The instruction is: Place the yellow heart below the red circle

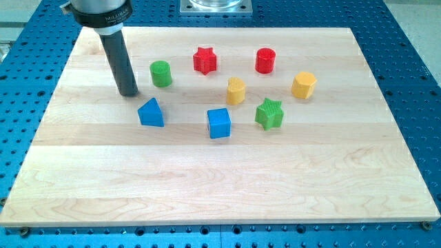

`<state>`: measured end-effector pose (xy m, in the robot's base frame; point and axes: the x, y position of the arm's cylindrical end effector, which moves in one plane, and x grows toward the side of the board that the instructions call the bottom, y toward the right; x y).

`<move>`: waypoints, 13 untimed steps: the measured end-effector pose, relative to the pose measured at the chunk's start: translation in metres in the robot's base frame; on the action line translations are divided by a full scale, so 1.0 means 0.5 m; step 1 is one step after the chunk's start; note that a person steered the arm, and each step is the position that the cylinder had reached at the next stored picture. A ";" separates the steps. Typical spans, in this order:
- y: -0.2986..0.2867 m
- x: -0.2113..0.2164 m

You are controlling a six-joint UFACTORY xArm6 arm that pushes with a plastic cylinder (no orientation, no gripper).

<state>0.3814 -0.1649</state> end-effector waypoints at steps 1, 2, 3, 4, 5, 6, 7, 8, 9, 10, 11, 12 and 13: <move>0.000 -0.011; 0.000 -0.018; 0.000 -0.018; 0.004 -0.018; 0.042 -0.018; 0.084 -0.014; 0.156 0.016; 0.202 0.052; 0.205 0.094; 0.205 0.119; 0.205 0.095; 0.205 0.045; 0.207 0.038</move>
<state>0.4006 -0.0614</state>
